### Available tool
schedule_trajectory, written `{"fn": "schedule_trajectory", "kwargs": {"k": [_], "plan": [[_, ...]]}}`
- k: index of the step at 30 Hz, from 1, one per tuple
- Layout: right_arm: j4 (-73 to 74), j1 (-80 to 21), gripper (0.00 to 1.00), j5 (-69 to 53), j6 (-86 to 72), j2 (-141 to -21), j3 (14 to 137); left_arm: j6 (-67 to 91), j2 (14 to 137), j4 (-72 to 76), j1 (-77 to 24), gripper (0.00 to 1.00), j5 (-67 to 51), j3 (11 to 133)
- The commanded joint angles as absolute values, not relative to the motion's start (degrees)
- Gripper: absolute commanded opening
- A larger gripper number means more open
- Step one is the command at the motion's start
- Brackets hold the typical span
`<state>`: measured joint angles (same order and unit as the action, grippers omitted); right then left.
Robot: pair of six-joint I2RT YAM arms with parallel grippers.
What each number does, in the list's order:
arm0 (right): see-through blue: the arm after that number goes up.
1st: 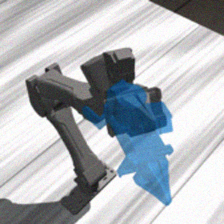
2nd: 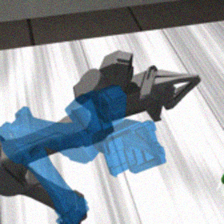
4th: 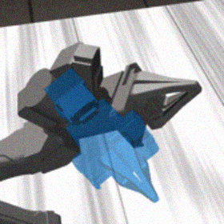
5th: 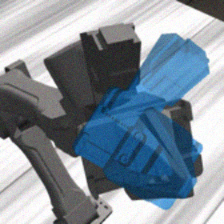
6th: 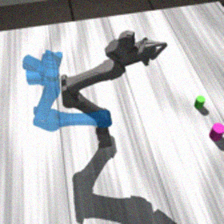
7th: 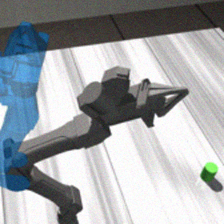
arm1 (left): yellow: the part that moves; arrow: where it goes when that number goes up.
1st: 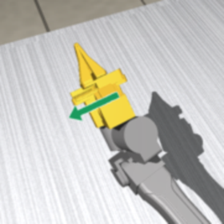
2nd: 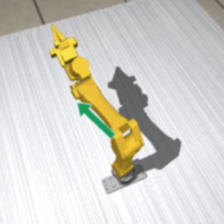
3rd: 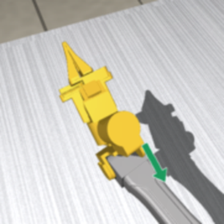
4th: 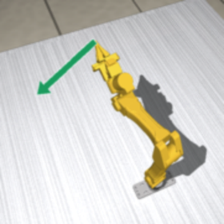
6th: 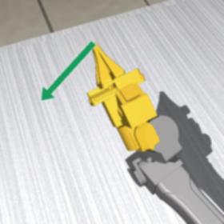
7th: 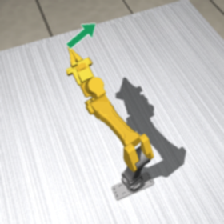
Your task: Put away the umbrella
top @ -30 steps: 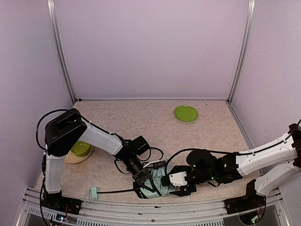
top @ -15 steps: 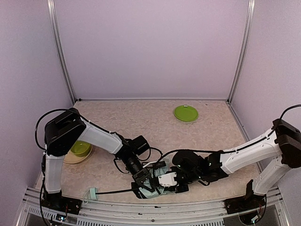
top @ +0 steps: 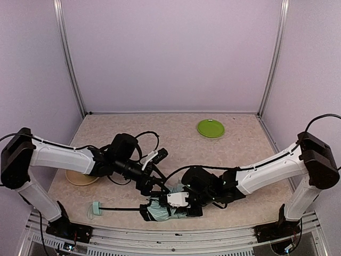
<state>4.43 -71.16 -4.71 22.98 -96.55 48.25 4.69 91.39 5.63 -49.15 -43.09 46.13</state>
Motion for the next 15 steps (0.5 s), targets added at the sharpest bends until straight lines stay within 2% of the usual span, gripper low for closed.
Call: {"fn": "schedule_trajectory", "kwargs": {"k": [1,6,9,12,15], "plan": [[16.91,-72.25,0.11,-4.84,20.19,-101.33,47.85,3.54,79.49,17.83,-48.25,0.99,-33.08,37.45],[20.74,-71.86,0.11,-9.69,17.55,-102.77,50.59,0.31,55.69,27.94,-47.95,0.99,-21.4,21.75],[23.73,-71.57,0.11,-12.08,14.62,-104.92,53.03,-9.05,43.64,19.28,-55.7,0.99,-12.7,19.05],[25.9,-70.93,0.11,-15.35,11.02,-106.87,55.38,-14.36,40.53,5.56,-65.62,0.99,-1.23,21.35],[25.89,-70.25,0.12,-20.05,8.43,-108.41,56.16,-15.54,44.72,-3.46,-74.83,0.99,5.67,25.68]]}}
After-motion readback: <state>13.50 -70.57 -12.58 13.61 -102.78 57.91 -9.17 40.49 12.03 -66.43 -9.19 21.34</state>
